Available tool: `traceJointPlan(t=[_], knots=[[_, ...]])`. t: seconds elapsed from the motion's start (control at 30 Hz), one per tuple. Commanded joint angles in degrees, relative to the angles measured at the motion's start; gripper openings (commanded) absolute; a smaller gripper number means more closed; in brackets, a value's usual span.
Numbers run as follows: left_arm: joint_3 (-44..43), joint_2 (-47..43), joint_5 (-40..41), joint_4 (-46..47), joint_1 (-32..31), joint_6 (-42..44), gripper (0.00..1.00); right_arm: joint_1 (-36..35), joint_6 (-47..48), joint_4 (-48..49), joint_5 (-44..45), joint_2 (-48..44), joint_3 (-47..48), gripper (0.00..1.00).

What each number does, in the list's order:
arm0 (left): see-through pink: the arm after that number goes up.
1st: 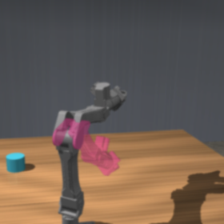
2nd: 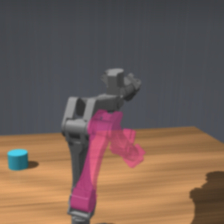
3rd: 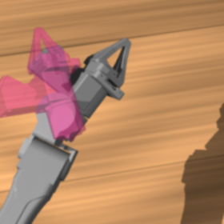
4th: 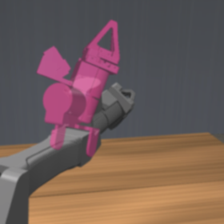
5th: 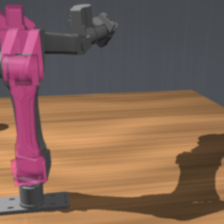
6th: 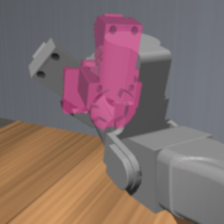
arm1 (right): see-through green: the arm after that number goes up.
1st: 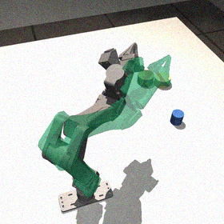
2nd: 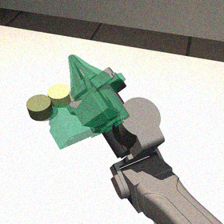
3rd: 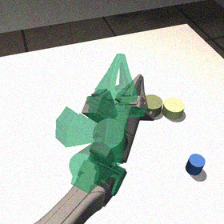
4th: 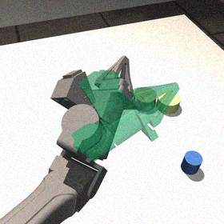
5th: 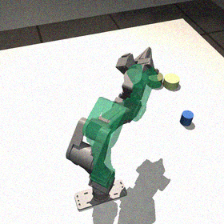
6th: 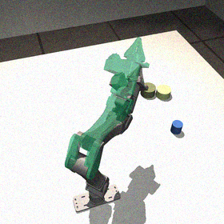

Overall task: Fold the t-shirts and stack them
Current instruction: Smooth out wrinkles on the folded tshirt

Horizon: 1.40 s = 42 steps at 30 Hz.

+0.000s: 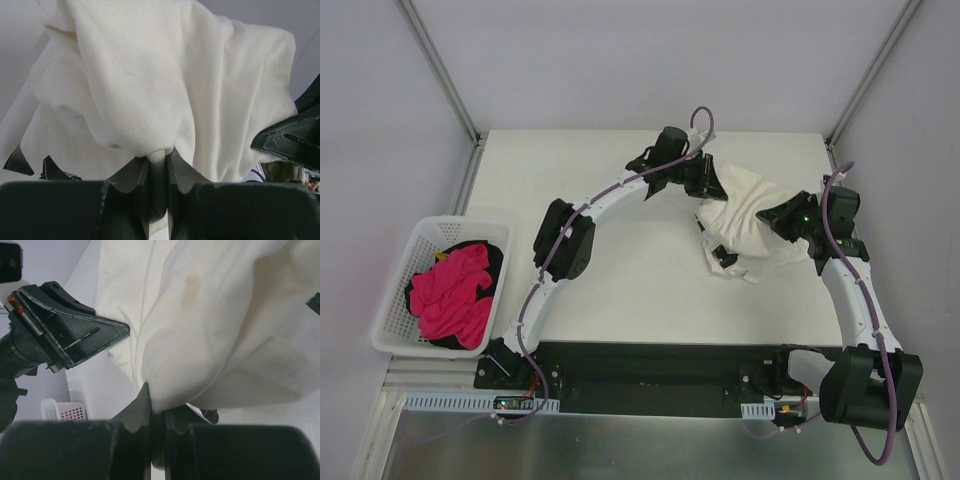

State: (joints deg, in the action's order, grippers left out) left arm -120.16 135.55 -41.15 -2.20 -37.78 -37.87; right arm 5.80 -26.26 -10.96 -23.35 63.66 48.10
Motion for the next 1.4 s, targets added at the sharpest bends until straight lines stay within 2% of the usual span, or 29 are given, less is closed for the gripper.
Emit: traceJointPlan(t=[0.0,0.17,0.33,0.6,0.9,1.2,1.37], knots=[[-3.77,1.65,-2.27,4.48,-0.98,-2.39,0.0,0.88,0.77,1.21,-1.61,-2.05,-0.63,0.01],[-4.99,3.05,-2.62,5.45,-1.07,-2.74,0.0,1.75,0.77,1.64,-0.99,-1.61,-0.38,0.01],[-13.78,7.01,-5.17,4.75,-0.72,-4.85,0.0,2.72,0.86,0.85,-1.78,-0.11,0.77,0.01],[-4.04,4.9,-5.35,5.89,-0.45,-1.95,0.0,2.9,1.56,1.9,-1.43,-1.35,-4.85,0.01],[-1.31,6.31,-7.11,6.33,1.22,-0.8,0.0,2.9,0.77,4.98,-3.8,4.27,-7.05,0.01],[2.29,6.84,-8.51,7.03,2.27,0.6,0.0,2.9,-0.63,7.45,-5.91,5.25,-8.72,0.01],[2.39,8.33,-9.65,8.09,2.53,0.25,0.0,2.9,-1.07,6.31,-4.78,1.92,-9.25,0.22]])
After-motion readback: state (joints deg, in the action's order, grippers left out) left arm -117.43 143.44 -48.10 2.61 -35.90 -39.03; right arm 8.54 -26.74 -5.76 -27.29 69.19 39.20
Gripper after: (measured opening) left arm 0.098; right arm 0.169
